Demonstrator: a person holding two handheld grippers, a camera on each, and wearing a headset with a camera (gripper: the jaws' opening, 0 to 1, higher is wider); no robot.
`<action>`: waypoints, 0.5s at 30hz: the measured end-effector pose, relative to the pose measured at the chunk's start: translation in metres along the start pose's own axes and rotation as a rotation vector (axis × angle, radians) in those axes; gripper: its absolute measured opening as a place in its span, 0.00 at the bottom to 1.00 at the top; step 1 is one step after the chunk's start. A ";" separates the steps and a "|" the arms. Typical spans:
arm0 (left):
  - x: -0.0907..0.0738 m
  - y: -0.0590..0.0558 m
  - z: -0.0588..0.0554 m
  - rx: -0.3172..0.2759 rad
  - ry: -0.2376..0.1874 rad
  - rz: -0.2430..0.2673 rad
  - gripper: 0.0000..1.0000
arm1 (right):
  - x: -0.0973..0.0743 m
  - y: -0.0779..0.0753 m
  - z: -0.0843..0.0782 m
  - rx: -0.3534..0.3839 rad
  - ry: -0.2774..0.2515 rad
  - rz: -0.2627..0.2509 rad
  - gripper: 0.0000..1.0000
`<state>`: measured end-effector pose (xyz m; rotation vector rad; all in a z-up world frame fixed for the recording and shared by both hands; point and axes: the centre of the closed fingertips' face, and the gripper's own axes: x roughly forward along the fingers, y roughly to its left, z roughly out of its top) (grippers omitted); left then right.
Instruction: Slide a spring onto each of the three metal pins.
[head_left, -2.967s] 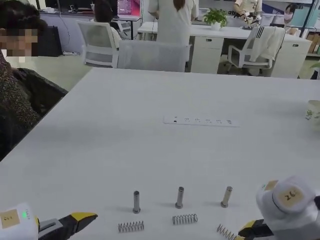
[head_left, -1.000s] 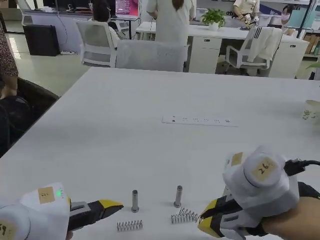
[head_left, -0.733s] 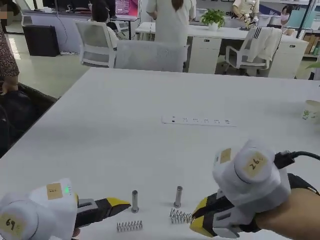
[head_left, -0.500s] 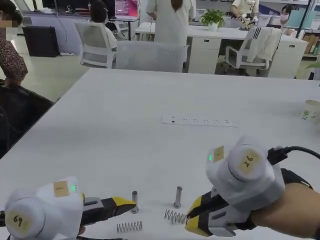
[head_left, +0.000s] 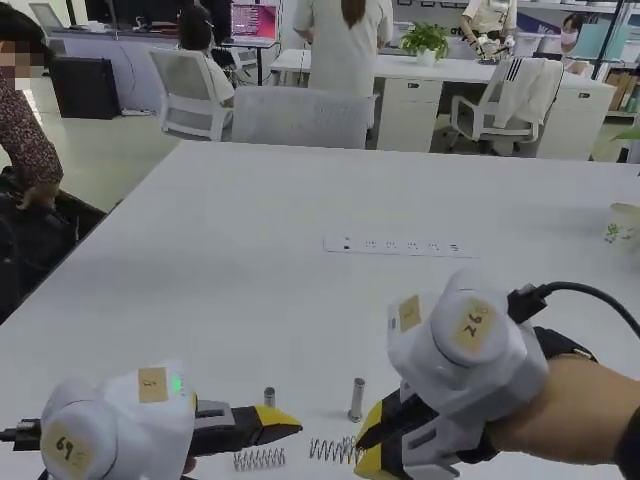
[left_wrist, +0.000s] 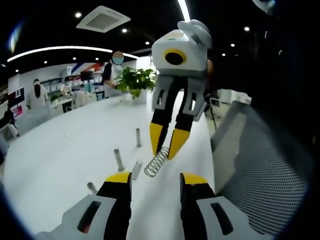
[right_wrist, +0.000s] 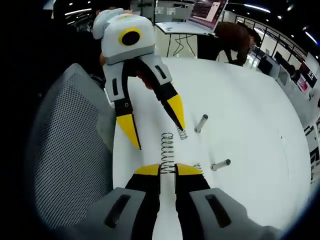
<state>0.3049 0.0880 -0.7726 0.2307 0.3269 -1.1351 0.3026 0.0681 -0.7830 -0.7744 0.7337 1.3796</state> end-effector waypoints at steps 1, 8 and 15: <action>0.000 -0.001 0.000 0.003 0.001 -0.003 0.31 | 0.000 0.001 0.000 -0.004 0.002 0.004 0.07; 0.005 -0.009 0.002 0.028 0.001 -0.037 0.25 | 0.002 0.009 -0.001 -0.038 0.015 0.041 0.07; 0.008 -0.017 -0.001 0.050 0.015 -0.079 0.13 | 0.003 0.017 -0.004 -0.065 0.027 0.078 0.07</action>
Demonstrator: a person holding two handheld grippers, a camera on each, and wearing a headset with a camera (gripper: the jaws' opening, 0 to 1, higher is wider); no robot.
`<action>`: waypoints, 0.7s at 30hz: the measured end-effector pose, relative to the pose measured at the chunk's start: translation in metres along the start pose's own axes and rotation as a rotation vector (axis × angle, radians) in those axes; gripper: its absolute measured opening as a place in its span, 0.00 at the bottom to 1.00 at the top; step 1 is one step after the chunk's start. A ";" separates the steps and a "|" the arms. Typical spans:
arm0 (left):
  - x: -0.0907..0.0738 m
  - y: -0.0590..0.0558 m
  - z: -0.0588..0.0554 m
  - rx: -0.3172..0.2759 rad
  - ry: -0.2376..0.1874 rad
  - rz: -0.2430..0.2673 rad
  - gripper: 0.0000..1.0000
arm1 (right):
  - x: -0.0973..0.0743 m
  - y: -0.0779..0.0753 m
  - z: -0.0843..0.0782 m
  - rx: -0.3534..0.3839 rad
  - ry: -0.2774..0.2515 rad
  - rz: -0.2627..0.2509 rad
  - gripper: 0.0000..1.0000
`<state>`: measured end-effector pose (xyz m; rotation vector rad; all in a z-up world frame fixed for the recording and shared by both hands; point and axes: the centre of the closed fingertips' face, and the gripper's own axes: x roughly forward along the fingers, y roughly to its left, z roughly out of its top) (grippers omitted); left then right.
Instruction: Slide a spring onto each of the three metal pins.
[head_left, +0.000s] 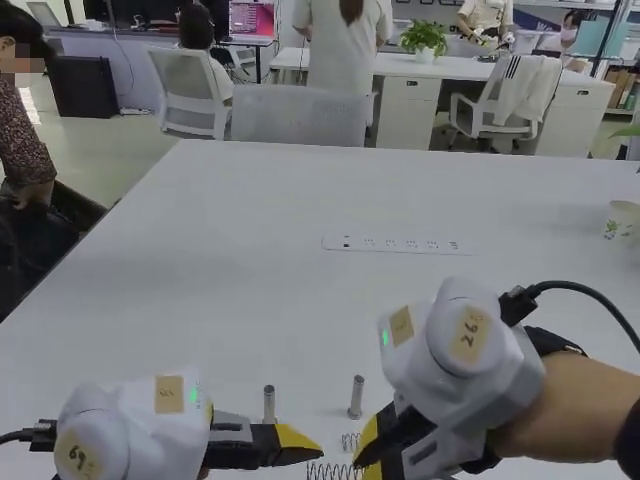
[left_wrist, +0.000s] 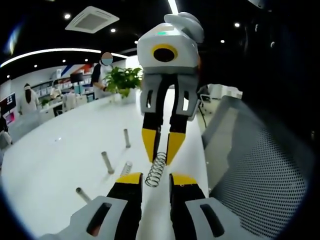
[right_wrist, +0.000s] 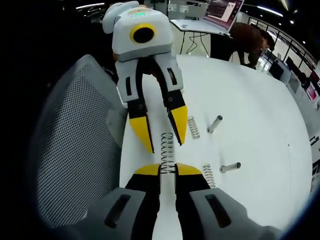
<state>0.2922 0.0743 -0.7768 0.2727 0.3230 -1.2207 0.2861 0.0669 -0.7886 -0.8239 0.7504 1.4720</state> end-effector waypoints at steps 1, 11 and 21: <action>0.000 -0.001 -0.001 0.002 0.003 -0.007 0.11 | 0.000 0.001 -0.001 -0.002 0.002 0.002 0.07; 0.001 -0.004 -0.005 0.014 0.019 -0.021 0.04 | 0.000 0.005 -0.002 -0.015 0.010 0.025 0.07; 0.000 -0.003 -0.006 0.032 0.027 -0.016 0.03 | -0.009 0.004 0.006 0.000 -0.031 0.015 0.07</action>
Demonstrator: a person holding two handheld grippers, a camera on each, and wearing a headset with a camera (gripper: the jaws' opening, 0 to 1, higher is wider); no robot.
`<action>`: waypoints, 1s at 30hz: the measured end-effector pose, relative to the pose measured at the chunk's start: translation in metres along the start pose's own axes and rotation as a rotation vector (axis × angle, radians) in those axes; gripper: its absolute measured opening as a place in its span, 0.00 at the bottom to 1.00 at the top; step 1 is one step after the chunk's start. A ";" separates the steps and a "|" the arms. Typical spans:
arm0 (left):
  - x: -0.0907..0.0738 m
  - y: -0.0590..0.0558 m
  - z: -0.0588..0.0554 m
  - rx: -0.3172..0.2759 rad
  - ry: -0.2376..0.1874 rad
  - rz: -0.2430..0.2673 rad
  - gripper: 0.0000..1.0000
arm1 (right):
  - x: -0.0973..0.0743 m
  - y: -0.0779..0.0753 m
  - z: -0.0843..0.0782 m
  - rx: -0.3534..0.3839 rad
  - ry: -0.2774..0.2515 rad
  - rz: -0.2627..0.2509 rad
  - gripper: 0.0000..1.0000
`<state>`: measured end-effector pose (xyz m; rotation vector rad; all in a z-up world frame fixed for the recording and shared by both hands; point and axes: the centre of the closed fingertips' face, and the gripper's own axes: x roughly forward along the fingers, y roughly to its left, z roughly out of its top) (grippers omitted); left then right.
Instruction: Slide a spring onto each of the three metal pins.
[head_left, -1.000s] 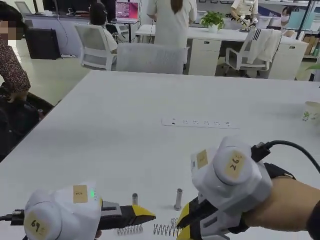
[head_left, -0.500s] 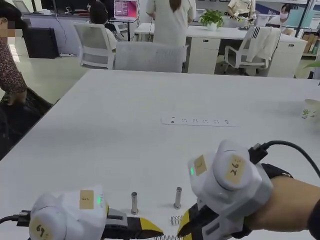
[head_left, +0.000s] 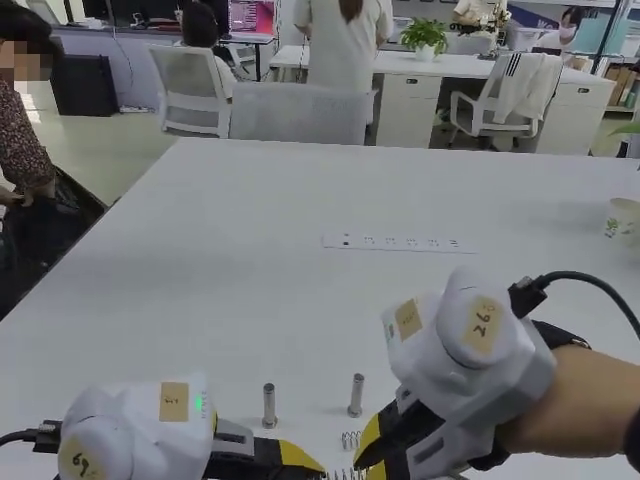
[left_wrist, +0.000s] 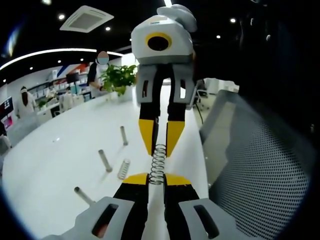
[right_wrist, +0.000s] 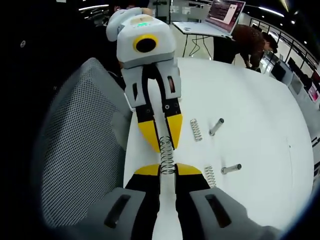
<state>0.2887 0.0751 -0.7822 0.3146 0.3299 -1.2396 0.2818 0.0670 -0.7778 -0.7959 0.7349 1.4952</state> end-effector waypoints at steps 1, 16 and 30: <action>0.000 0.000 0.000 0.000 -0.001 0.001 0.03 | -0.001 0.000 0.002 0.004 -0.010 -0.002 0.07; -0.001 -0.001 0.003 0.006 -0.021 0.012 0.02 | -0.013 0.000 0.022 0.046 -0.129 -0.006 0.07; -0.003 0.000 0.004 -0.004 -0.033 0.020 0.02 | -0.008 -0.001 0.018 0.102 -0.143 0.011 0.10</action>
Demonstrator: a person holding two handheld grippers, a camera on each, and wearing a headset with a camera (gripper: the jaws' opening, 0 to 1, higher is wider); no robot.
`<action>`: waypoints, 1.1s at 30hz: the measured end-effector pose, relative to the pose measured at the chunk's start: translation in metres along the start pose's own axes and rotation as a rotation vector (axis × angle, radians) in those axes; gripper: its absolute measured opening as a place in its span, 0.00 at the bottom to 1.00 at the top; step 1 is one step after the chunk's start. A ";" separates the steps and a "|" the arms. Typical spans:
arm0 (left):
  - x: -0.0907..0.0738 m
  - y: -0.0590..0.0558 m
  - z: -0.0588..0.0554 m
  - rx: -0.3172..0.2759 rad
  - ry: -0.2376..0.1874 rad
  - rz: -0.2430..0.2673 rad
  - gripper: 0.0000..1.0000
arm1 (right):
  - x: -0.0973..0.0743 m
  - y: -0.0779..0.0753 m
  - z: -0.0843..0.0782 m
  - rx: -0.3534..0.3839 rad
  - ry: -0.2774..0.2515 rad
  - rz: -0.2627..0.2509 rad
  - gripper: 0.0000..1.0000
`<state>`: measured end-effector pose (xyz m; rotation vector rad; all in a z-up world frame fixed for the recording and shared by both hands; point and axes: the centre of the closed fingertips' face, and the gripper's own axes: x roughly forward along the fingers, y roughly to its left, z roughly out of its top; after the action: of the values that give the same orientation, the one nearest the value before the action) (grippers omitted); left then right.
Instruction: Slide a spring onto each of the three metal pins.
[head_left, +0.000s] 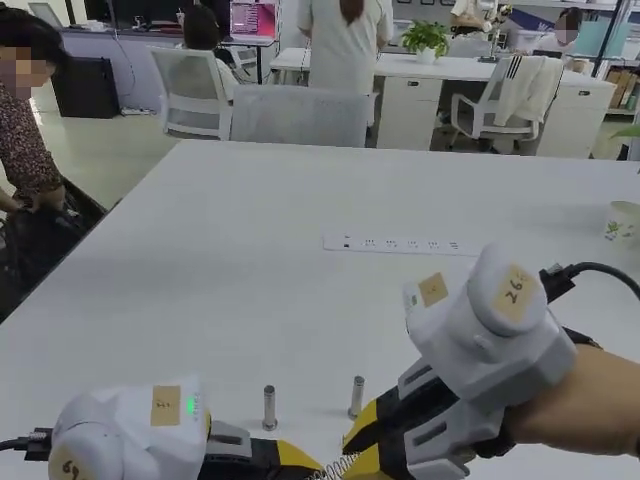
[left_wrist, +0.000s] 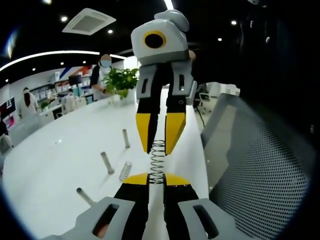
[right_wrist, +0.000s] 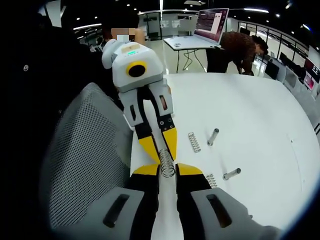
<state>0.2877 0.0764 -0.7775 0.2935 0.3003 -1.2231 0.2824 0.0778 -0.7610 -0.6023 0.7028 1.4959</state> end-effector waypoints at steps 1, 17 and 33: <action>0.000 0.000 0.000 0.000 -0.001 0.001 0.02 | 0.001 0.000 -0.001 0.003 0.000 0.002 0.11; 0.001 -0.003 0.016 0.016 -0.040 -0.002 0.02 | 0.005 0.005 0.001 0.030 -0.033 0.028 0.09; 0.005 -0.001 0.011 -0.006 -0.035 0.005 0.04 | 0.005 0.003 -0.001 0.052 -0.011 0.030 0.08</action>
<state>0.2886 0.0678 -0.7693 0.2669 0.2732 -1.2211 0.2791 0.0803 -0.7648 -0.5457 0.7426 1.5029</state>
